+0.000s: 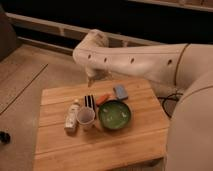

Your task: Place the white sponge in the ceramic bowl

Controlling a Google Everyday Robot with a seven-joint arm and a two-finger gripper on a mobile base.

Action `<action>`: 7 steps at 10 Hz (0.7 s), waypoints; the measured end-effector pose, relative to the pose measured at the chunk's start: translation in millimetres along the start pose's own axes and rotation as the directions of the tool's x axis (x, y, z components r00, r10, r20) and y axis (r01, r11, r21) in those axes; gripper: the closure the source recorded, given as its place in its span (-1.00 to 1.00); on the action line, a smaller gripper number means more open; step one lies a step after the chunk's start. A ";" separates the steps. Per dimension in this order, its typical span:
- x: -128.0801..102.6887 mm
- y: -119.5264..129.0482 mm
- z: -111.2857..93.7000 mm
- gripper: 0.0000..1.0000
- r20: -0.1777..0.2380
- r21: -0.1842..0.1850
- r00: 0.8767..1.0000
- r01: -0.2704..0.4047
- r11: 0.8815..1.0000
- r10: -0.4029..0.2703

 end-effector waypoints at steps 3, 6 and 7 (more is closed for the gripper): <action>-2.0 -9.1 13.7 -0.30 -0.003 0.031 1.000 0.010 0.999 -0.010; -42.0 -46.3 38.1 -0.30 0.069 0.089 0.993 0.093 0.992 -0.099; -55.7 -61.0 44.3 -0.30 0.102 0.096 0.986 0.122 0.988 -0.132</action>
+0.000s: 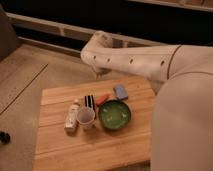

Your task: Place the white sponge in the ceramic bowl

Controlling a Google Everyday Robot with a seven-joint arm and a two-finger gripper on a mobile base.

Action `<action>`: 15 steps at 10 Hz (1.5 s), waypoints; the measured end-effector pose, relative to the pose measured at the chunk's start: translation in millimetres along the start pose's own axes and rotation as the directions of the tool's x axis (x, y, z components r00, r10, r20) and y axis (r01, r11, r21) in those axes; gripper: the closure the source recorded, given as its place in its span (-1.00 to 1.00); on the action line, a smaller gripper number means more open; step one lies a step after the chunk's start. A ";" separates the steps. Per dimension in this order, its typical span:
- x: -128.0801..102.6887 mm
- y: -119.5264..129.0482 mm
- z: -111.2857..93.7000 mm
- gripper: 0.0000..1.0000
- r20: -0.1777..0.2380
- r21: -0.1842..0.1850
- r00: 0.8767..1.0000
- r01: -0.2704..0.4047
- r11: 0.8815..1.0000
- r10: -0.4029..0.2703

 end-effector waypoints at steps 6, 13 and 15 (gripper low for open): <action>43.3 -79.7 25.5 -0.30 0.106 -0.176 0.960 -0.238 0.955 0.258; 56.8 -126.6 72.3 -0.30 0.085 -0.113 0.956 -0.269 0.956 0.280; 49.2 -122.3 112.3 -0.30 0.074 -0.148 0.969 -0.223 0.963 0.236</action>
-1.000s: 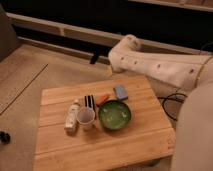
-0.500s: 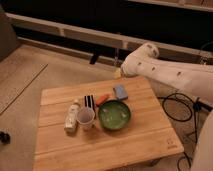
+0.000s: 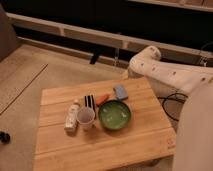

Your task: Place the white sponge in the ceramic bowl

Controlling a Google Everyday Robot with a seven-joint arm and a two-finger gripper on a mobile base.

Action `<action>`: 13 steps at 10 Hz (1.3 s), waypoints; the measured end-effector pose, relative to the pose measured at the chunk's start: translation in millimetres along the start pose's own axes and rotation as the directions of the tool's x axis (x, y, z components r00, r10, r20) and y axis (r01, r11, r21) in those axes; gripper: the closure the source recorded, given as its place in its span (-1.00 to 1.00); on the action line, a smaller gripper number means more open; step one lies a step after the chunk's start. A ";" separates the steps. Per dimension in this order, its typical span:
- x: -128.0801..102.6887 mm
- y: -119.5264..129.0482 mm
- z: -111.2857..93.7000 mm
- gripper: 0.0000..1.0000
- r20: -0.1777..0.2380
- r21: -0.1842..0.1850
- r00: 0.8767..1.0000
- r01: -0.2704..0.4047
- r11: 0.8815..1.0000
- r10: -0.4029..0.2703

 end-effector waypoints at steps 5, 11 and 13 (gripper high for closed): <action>2.4 32.1 75.5 -0.30 -0.033 -0.201 0.999 0.022 0.979 -0.029; 34.0 15.5 113.8 -0.30 -0.250 -0.126 0.966 0.034 0.991 -0.064; 34.7 12.0 113.9 -0.30 -0.255 -0.116 0.965 0.037 0.993 -0.066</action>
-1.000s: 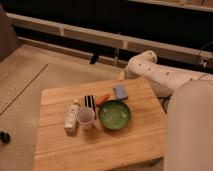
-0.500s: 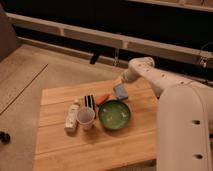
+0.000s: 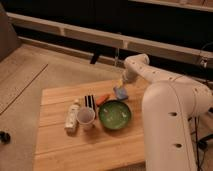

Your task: Place the white sponge in the ceramic bowl

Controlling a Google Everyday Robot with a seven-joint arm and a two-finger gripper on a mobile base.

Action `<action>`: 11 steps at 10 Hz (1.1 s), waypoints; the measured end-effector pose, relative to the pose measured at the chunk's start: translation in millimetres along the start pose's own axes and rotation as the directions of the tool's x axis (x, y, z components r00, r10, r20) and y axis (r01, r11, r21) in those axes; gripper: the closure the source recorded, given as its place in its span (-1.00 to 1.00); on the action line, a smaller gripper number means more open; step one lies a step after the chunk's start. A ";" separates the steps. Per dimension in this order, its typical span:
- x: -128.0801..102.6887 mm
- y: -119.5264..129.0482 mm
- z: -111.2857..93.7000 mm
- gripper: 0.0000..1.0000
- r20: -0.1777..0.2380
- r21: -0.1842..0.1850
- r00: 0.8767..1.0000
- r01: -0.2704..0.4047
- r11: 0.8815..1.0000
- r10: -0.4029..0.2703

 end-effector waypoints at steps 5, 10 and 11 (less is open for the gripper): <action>-7.5 25.7 -2.1 -0.30 0.002 -0.025 0.999 0.053 0.998 -0.053; 8.1 50.9 17.9 -0.30 -0.090 -0.024 0.989 0.116 0.993 -0.118; 8.8 48.8 21.8 -0.30 -0.104 -0.012 0.987 0.119 0.993 -0.120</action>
